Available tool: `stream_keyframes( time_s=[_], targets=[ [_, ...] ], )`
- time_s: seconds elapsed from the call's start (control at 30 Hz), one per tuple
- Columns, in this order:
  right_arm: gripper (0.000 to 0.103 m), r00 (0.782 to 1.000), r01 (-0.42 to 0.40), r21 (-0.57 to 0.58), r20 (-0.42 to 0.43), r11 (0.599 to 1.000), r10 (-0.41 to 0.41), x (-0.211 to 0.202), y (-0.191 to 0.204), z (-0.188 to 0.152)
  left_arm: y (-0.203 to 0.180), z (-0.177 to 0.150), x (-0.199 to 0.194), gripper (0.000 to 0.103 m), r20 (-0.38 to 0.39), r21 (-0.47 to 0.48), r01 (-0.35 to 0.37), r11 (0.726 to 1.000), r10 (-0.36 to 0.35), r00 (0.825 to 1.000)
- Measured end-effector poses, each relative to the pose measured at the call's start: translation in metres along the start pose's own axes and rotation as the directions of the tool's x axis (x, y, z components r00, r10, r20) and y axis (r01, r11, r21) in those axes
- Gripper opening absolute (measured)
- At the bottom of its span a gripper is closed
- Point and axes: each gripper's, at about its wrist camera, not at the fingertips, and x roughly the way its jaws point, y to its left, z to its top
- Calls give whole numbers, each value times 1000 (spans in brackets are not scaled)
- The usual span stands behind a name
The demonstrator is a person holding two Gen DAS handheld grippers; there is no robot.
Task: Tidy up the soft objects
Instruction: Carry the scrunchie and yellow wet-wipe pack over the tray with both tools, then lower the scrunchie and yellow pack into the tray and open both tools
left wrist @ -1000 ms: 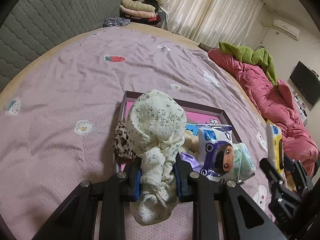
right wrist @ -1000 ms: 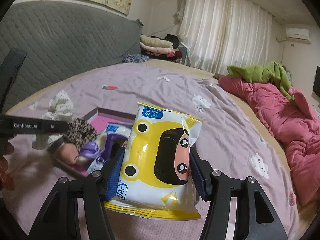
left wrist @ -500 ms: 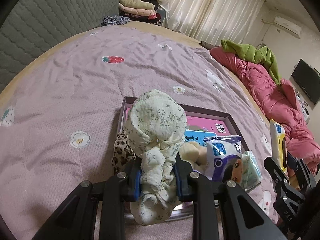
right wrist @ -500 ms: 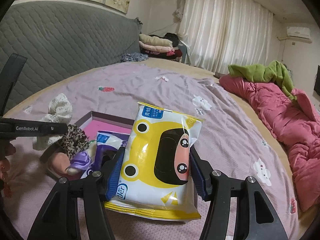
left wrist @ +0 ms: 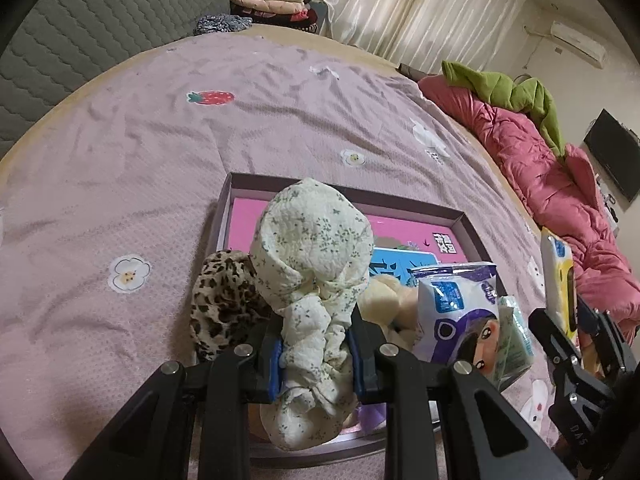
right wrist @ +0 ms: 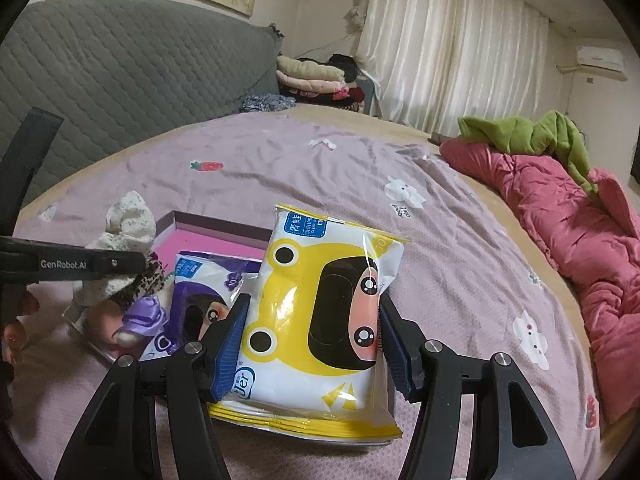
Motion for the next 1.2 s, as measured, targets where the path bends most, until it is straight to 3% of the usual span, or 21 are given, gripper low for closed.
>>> stream_keyframes(
  time_s=[0.27, 0.53, 1.2],
  targets=[
    [62, 1000, -13, -9, -17, 1000, 13, 6, 0, -1, -2, -6, 21, 26, -56, 13, -16, 1000, 16, 998],
    [63, 997, -48, -6, -53, 999, 48, 21, 7, -4, -3, -8, 25, 26, -66, 23, -29, 999, 31, 997],
    [67, 998, -14, -99, -64, 995, 7, 44, 30, -24, -1, -9, 25, 26, -67, 18, -32, 999, 33, 997]
  ],
)
